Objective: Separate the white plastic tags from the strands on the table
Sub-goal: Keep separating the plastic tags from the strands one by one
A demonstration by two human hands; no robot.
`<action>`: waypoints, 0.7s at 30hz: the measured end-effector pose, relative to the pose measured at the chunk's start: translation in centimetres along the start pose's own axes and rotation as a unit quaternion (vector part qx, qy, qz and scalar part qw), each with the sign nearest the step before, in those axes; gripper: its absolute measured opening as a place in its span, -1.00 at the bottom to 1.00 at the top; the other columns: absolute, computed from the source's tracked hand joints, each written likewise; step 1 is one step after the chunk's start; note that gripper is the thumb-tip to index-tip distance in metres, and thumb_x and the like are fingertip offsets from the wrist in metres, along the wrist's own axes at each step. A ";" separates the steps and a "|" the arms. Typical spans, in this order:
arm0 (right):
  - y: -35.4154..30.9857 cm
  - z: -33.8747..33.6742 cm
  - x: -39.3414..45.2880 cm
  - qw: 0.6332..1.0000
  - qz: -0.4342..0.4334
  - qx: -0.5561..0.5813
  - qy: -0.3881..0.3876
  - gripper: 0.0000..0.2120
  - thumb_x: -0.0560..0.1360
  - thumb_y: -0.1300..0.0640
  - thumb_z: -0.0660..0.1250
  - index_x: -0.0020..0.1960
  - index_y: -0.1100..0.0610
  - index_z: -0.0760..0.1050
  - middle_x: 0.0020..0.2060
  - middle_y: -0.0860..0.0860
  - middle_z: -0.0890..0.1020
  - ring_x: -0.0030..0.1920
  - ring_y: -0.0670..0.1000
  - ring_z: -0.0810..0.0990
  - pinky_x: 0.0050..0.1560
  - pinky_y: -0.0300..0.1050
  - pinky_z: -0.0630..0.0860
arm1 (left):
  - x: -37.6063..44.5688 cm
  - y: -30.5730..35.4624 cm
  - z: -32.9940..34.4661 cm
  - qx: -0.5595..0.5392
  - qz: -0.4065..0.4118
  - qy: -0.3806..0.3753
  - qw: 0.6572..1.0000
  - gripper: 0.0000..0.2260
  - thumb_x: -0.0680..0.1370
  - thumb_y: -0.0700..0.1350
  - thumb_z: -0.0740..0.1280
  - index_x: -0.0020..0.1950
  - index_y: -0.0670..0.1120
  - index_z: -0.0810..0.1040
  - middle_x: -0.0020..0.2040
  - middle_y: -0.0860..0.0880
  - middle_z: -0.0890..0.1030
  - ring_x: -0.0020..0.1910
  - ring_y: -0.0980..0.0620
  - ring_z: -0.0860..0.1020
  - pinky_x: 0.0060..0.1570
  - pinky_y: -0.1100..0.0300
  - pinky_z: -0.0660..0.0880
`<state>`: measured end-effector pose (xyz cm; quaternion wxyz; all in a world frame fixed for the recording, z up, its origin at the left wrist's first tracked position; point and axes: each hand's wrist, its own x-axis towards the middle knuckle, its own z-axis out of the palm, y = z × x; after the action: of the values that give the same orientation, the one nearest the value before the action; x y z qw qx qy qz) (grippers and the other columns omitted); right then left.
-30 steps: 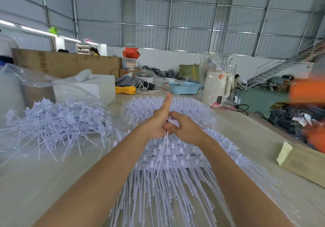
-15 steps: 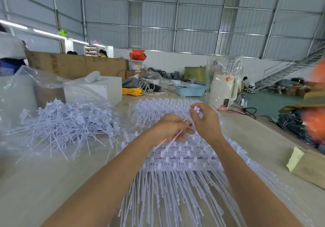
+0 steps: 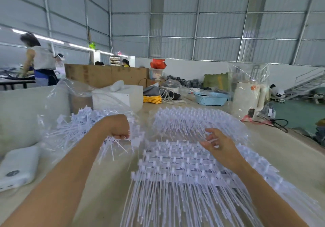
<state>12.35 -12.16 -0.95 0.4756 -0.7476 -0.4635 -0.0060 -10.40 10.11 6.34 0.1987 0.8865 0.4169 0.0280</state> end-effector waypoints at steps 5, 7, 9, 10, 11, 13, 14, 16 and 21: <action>0.0 0.4 -0.2 1.000 -0.004 0.004 -0.008 -0.64 0.50 0.23 0.35 0.28 0.16 0.41 -0.12 0.09 0.54 -0.24 -0.07 0.49 -0.28 -0.35 0.43 | 2.1 -3.5 0.4 0.118 -0.084 -0.006 0.989 -0.82 0.57 -0.32 0.22 0.05 -0.34 0.60 -0.17 -0.25 0.60 -0.33 -0.02 0.49 -0.37 0.32 0.38; -0.2 0.4 -0.3 1.000 -0.006 0.009 -0.006 -0.65 0.50 0.25 0.35 0.26 0.15 0.42 -0.12 0.10 0.55 -0.25 -0.04 0.48 -0.30 -0.37 0.43 | 3.1 -3.7 1.1 0.035 -0.100 0.009 0.994 -0.83 0.56 -0.37 0.17 -0.07 -0.31 0.56 -0.24 -0.21 0.53 -0.44 0.02 0.43 -0.53 0.39 0.25; -0.3 0.4 -0.3 1.000 -0.009 0.007 0.002 -0.65 0.50 0.26 0.34 0.26 0.14 0.41 -0.11 0.09 0.56 -0.23 -0.03 0.49 -0.31 -0.39 0.43 | 4.3 -4.2 0.6 -0.077 -0.091 0.066 0.991 -0.75 0.56 -0.39 0.14 -0.30 -0.19 0.40 -0.40 -0.12 0.39 -0.54 0.06 0.28 -0.58 0.32 0.21; -0.3 0.3 -0.3 1.000 -0.013 0.007 0.008 -0.65 0.50 0.27 0.33 0.26 0.14 0.41 -0.12 0.08 0.56 -0.22 -0.04 0.49 -0.30 -0.40 0.43 | 4.7 -4.2 0.3 -0.107 -0.082 0.110 0.985 -0.75 0.57 -0.37 0.13 -0.27 -0.17 0.41 -0.35 -0.14 0.43 -0.47 0.03 0.32 -0.52 0.29 0.26; -0.3 0.3 -0.3 1.000 -0.016 0.008 0.013 -0.65 0.50 0.28 0.33 0.27 0.14 0.41 -0.13 0.07 0.56 -0.21 -0.05 0.50 -0.29 -0.41 0.43 | 5.3 -3.8 -0.3 -0.122 -0.080 0.149 0.978 -0.81 0.58 -0.35 0.13 -0.10 -0.19 0.50 -0.17 -0.19 0.53 -0.34 0.02 0.38 -0.44 0.31 0.31; -0.4 0.3 -0.1 1.000 -0.017 0.015 0.020 -0.66 0.50 0.30 0.33 0.26 0.15 0.42 -0.16 0.07 0.57 -0.21 -0.03 0.51 -0.29 -0.41 0.42 | 6.1 -3.2 -1.2 -0.175 -0.038 0.197 0.964 -0.58 0.57 -0.35 0.16 0.43 -0.17 0.33 0.27 -0.22 0.48 -0.09 0.02 0.42 -0.40 0.40 0.38; -0.4 0.3 -0.1 0.999 -0.018 0.018 0.021 -0.66 0.50 0.30 0.33 0.25 0.16 0.42 -0.16 0.07 0.57 -0.21 -0.01 0.52 -0.29 -0.41 0.43 | 6.1 -2.8 -1.4 -0.200 -0.020 0.217 0.955 -0.45 0.55 -0.36 0.18 0.52 -0.10 0.18 0.33 -0.21 0.45 -0.05 -0.02 0.45 -0.40 0.38 0.44; -0.4 0.3 0.0 0.999 -0.020 0.019 0.020 -0.67 0.50 0.28 0.33 0.24 0.13 0.43 -0.17 0.04 0.57 -0.20 0.02 0.53 -0.28 -0.39 0.42 | 6.8 -2.4 -1.5 -0.174 -0.009 0.268 0.948 -0.41 0.54 -0.34 0.21 0.54 -0.12 0.12 0.30 -0.23 0.46 0.07 -0.16 0.52 -0.14 0.18 0.54; 0.0 0.4 0.0 0.999 -0.022 0.017 0.019 -0.69 0.50 0.22 0.35 0.21 0.05 0.43 -0.21 -0.02 0.57 -0.23 -0.04 0.54 -0.27 -0.37 0.41 | 7.2 -2.6 2.8 0.025 -0.094 0.236 0.967 -0.68 0.58 -0.31 0.15 0.34 -0.28 0.35 0.32 -0.22 0.44 0.32 -0.14 0.44 0.21 0.12 0.40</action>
<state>12.20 -11.87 -1.10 0.4964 -0.7291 -0.4705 -0.0230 -7.01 16.10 1.95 0.0738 0.8163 0.5342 0.2069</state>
